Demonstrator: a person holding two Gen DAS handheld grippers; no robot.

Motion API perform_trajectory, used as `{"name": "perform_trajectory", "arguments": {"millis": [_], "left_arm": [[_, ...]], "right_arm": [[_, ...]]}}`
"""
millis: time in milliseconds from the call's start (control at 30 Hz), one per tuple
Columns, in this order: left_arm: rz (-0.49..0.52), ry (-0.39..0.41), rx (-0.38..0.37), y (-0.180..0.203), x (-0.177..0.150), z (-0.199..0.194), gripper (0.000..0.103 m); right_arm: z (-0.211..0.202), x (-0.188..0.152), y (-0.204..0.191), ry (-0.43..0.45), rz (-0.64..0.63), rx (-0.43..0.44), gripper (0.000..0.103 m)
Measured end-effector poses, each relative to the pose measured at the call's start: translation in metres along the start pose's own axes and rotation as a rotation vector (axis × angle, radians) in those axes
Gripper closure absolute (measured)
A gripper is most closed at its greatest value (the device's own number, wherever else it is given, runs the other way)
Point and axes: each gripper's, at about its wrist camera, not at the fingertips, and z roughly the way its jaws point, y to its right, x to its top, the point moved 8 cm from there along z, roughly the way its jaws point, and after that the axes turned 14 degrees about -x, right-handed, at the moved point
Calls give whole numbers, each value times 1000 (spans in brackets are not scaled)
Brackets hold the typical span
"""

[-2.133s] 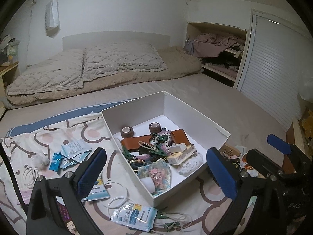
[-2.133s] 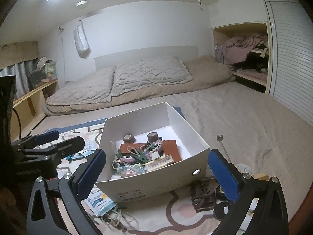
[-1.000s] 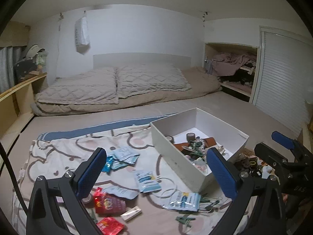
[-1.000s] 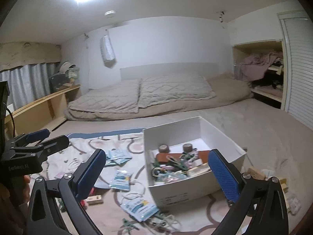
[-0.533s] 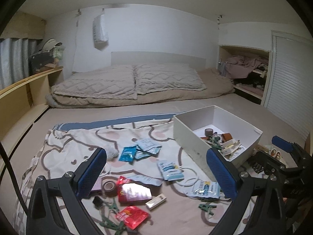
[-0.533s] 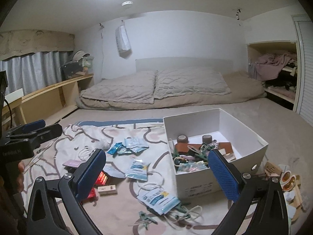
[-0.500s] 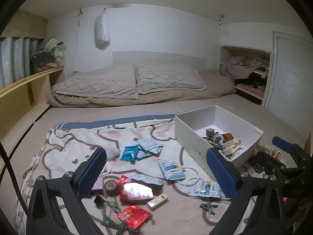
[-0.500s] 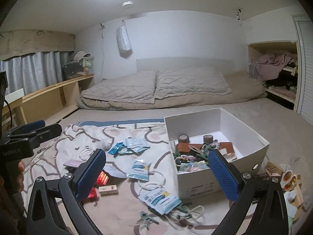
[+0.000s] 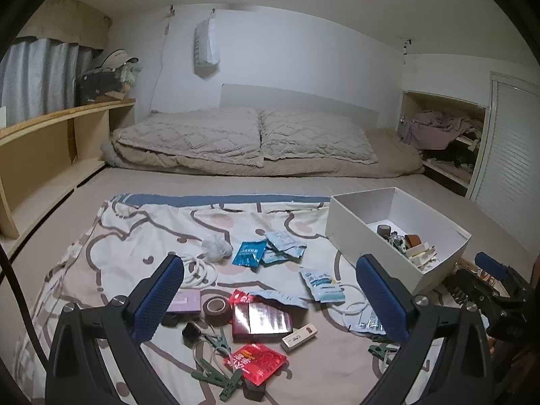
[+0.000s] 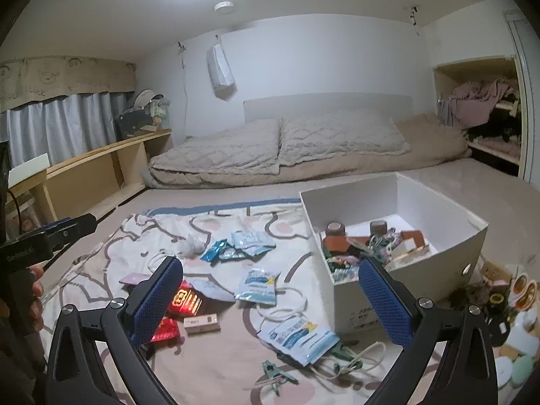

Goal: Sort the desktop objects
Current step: 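Move both tools away from the white box toward the items on the blanket, then lower the right tool toward the small white box while the left tool approaches the black clip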

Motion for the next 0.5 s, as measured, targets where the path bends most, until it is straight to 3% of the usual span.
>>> {"name": "perform_trajectory", "arguments": {"millis": [300, 500], "left_arm": [[-35, -34, 24, -18, -29, 7, 1], [-85, -98, 48, -35, -60, 11, 0]], "right_arm": [[14, -36, -10, -63, -29, -5, 0], [22, -56, -13, -112, -52, 4, 0]]}}
